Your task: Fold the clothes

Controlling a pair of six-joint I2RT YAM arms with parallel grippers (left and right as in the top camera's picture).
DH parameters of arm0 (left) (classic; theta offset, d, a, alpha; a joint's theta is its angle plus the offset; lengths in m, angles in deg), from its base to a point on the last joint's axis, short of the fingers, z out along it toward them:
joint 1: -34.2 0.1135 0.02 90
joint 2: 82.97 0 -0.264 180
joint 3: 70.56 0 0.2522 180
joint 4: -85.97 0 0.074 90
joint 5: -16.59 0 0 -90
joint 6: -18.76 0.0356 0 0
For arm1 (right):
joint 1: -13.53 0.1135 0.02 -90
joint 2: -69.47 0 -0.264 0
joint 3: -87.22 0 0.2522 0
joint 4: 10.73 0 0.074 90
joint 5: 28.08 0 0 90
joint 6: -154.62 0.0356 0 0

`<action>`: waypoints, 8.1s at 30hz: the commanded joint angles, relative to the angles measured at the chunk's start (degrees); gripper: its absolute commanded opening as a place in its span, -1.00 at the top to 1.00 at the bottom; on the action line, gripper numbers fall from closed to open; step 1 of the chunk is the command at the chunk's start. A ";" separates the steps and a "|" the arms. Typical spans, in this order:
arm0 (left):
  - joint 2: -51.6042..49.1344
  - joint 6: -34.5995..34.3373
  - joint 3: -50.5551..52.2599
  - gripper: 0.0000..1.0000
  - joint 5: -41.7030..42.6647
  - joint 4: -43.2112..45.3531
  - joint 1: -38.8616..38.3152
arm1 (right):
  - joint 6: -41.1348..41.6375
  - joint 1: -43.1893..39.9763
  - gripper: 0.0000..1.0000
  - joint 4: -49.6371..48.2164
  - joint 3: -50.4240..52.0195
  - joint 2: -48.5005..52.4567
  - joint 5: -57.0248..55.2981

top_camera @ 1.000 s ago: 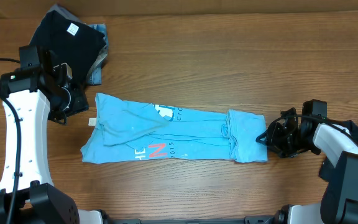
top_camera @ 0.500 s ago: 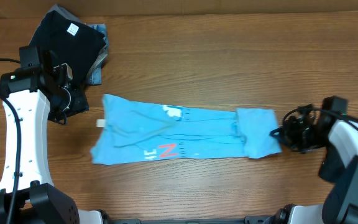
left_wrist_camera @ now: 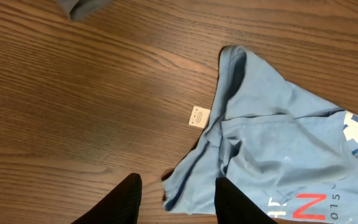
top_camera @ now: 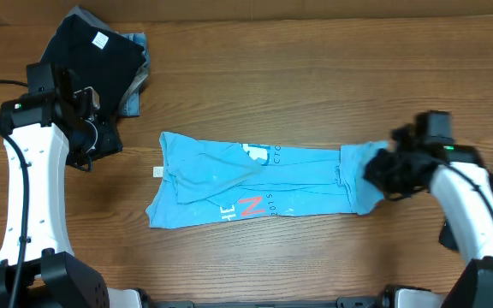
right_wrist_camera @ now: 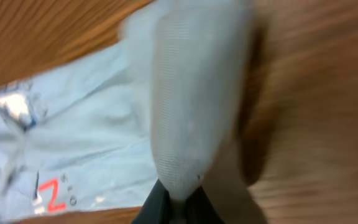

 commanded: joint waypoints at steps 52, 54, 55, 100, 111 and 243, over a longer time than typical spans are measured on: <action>1.25 1.27 0.61 -0.08 1.99 -1.77 -1.57 | 24.55 26.43 0.84 -13.90 -5.16 10.71 -0.72; 1.25 1.27 1.64 -0.29 1.99 -2.05 -1.53 | 25.29 28.17 0.85 -15.96 -5.16 14.58 2.58; 1.25 1.27 2.25 -0.36 2.01 -2.14 -1.53 | 26.43 28.98 0.85 -16.83 -5.16 16.39 3.26; -18.43 9.84 33.27 0.73 10.64 33.00 -10.54 | 14.53 27.89 0.20 -5.81 -7.96 0.63 -3.67; -17.35 9.53 16.68 0.92 7.63 12.07 -4.94 | 14.51 18.60 0.20 -3.39 -7.96 -1.01 -5.09; -16.96 0.48 16.13 0.41 20.52 15.32 -45.64 | 4.04 1.25 -0.04 2.62 -7.91 -2.08 4.17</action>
